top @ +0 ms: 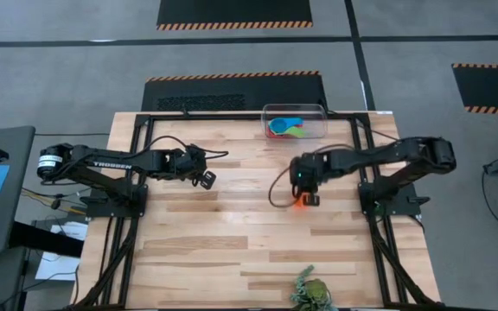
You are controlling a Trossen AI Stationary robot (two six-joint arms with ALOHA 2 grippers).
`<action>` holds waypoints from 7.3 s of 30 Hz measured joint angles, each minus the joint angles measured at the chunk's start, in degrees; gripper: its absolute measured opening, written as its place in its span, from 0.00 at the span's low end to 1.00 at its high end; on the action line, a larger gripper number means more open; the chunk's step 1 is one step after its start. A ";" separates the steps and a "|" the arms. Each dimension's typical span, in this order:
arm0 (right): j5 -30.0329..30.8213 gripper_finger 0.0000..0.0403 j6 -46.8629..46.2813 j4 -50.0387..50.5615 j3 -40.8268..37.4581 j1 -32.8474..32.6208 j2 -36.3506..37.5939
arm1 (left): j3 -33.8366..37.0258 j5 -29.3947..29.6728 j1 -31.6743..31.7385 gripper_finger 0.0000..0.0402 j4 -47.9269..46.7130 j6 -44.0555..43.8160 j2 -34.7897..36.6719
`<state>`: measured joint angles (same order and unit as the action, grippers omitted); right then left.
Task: Nest measuring cups in basket
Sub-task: Stack the orange measuring cup on top of the light blue measuring cup in the transparent bin, then stack the dark blue measuring cup on top of the orange measuring cup in the transparent bin
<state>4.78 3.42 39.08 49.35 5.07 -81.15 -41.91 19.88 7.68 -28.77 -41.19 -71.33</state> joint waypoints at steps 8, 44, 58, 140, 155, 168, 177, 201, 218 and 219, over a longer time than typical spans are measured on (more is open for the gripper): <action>2.57 0.29 3.14 -6.50 -2.54 -2.26 -3.29 | 0.00 0.04 0.00 0.00 0.00 0.00 0.00; -1.97 0.22 9.85 -14.30 -2.84 -3.53 -12.52 | 0.00 0.28 -0.01 0.00 0.24 -0.47 0.00; 6.99 0.02 8.36 -7.82 13.75 -1.86 0.16 | 0.00 1.33 -0.02 0.00 0.25 -0.22 0.00; 4.99 0.22 27.40 12.20 52.19 32.75 -31.08 | 0.00 1.51 -0.06 0.00 0.22 -0.22 0.00; -3.98 0.22 -0.58 50.07 65.11 25.29 -25.65 | 0.00 1.36 -0.12 0.00 0.20 -0.24 0.00; -5.86 0.22 -5.00 30.87 28.55 21.34 3.24 | 0.00 1.62 -0.11 0.00 0.31 -0.47 0.00; -6.64 0.22 -13.27 13.26 6.69 19.66 13.51 | 0.00 1.68 -0.11 0.00 0.39 -0.46 0.00; -0.04 0.22 -13.59 -2.40 -6.22 19.31 -0.68 | 0.00 1.77 -0.13 0.00 0.44 -1.53 0.00; 2.83 0.22 -3.67 -1.87 -6.22 20.42 -2.57 | 0.00 1.42 -0.12 0.00 0.44 -1.53 0.00; 2.76 0.22 -3.09 -1.87 -6.22 20.64 -2.57 | 0.00 1.44 -0.11 0.00 0.44 -1.53 0.00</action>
<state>7.54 0.34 37.21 43.13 25.71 -83.72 -41.91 21.32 7.57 -28.34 -42.72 -71.33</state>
